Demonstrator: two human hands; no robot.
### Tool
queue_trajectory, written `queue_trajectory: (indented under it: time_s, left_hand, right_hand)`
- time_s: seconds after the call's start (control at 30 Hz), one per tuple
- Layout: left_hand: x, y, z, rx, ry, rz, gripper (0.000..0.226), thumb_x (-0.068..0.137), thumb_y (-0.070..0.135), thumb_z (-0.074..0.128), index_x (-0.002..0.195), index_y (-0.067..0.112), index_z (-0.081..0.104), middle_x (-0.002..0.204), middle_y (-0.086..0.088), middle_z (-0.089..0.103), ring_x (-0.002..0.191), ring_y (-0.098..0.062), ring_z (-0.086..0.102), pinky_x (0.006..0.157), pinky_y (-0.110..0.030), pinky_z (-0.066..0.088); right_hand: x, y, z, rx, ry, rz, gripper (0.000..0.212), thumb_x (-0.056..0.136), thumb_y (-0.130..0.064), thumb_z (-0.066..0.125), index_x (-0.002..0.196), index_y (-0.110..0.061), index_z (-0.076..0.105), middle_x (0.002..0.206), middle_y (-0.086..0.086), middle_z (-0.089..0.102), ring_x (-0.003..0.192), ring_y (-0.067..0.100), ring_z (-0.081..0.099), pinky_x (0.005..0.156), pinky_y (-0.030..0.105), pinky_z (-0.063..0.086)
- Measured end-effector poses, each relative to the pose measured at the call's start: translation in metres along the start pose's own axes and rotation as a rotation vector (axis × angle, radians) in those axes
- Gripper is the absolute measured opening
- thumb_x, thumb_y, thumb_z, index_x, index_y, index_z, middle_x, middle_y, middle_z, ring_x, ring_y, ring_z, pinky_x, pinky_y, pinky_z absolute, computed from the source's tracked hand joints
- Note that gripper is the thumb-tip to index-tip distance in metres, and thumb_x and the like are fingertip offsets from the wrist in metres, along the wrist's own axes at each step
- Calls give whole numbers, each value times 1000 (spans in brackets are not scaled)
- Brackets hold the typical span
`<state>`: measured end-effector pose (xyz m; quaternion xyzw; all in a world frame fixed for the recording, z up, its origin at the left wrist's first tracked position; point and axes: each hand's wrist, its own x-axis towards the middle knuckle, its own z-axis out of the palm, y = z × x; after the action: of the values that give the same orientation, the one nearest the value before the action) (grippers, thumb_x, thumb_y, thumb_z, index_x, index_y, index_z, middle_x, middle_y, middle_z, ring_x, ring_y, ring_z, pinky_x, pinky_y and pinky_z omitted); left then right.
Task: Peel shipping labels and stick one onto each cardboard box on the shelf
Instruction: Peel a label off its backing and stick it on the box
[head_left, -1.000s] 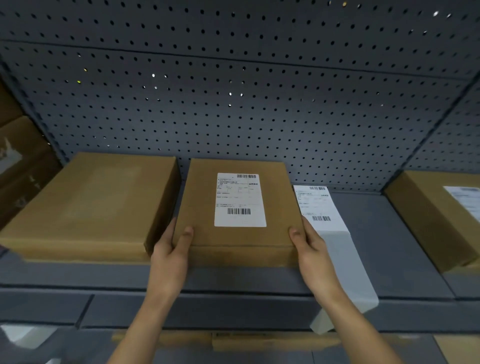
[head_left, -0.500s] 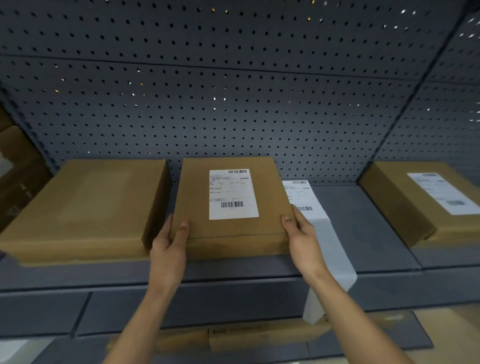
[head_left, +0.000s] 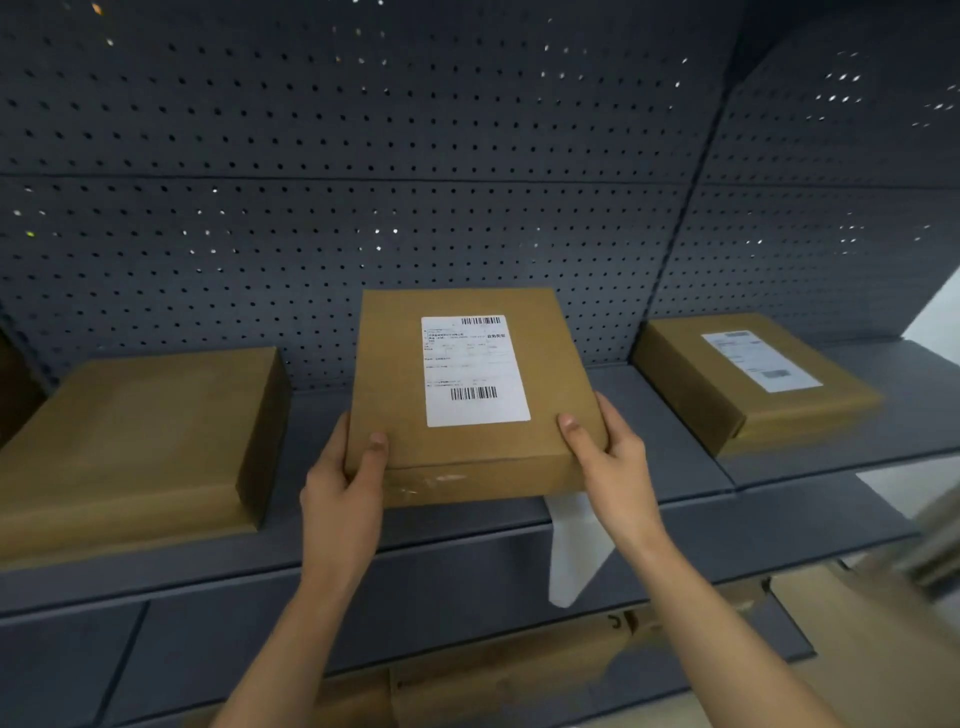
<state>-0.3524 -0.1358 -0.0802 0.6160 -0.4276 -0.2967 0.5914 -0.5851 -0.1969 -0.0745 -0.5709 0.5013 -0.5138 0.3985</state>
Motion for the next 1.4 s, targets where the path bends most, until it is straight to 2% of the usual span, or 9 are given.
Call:
queue_trajectory:
  time_s: [0.13, 0.33, 0.5, 0.67, 0.87, 0.93, 1.07, 1.27, 1.4]
  left_hand:
    - [-26, 30, 42, -9, -5, 58, 41, 101, 34, 50, 143, 31, 51, 119, 27, 64, 111, 11, 56, 106, -27, 43]
    - [-73, 63, 134, -49, -40, 89, 39, 101, 27, 51, 139, 35, 55, 116, 23, 67, 107, 8, 60, 93, -19, 46]
    - [-100, 83, 213, -72, -60, 80, 35, 100, 22, 53, 130, 36, 61, 105, 24, 70, 95, 11, 62, 81, -13, 49]
    - [-117, 92, 279, -116, -125, 53, 40, 100, 21, 53, 138, 33, 56, 113, 28, 68, 100, 14, 60, 90, -15, 50]
    - [-94, 91, 339, -144, -174, 50, 34, 98, 19, 58, 127, 37, 58, 98, 36, 69, 97, 16, 62, 85, -10, 49]
    - [-82, 90, 356, -140, -182, 47, 32, 97, 21, 59, 120, 42, 60, 100, 35, 69, 98, 14, 63, 91, -18, 49]
    - [-56, 91, 385, -153, -159, 42, 41, 95, 28, 62, 136, 29, 60, 113, 23, 71, 107, 5, 64, 103, -31, 49]
    - [-26, 94, 413, -115, -118, 25, 43, 93, 30, 64, 136, 29, 59, 95, 36, 69, 93, 16, 62, 95, -20, 49]
    - [-18, 90, 423, -102, -89, 6, 41, 94, 26, 63, 135, 28, 61, 96, 31, 71, 92, 14, 64, 89, -12, 49]
  right_hand:
    - [-4, -1, -55, 18, 42, -22, 49, 95, -41, 61, 141, -29, 49, 123, -18, 65, 112, 0, 61, 101, 32, 49]
    - [-10, 2, -163, 71, 115, -50, 56, 95, -33, 64, 147, -23, 45, 124, -14, 66, 110, -1, 62, 98, 26, 51]
    - [-13, 10, -248, 77, 184, -78, 41, 96, -24, 63, 137, -25, 55, 120, -14, 68, 107, -3, 63, 88, 13, 51]
    - [-5, 25, -313, 62, 241, -35, 49, 95, -31, 63, 142, -25, 50, 124, -15, 65, 109, -2, 62, 92, 15, 51]
    - [30, 43, -356, 11, 284, -29, 43, 95, -30, 62, 138, -26, 54, 123, -14, 67, 102, -8, 62, 79, 6, 47]
    - [46, 44, -366, 2, 291, -35, 42, 96, -29, 61, 137, -24, 55, 121, -13, 68, 102, -7, 63, 79, 6, 47]
    - [86, 40, -381, -35, 275, -56, 32, 97, -24, 60, 128, -24, 60, 114, -15, 71, 101, -3, 65, 79, 10, 48]
    - [142, 50, -393, -60, 249, -40, 36, 95, -32, 63, 130, -23, 59, 117, -17, 68, 103, -6, 63, 84, 12, 49]
    - [168, 63, -393, -67, 208, -1, 45, 94, -36, 64, 136, -22, 56, 122, -12, 68, 111, 5, 63, 99, 31, 50]
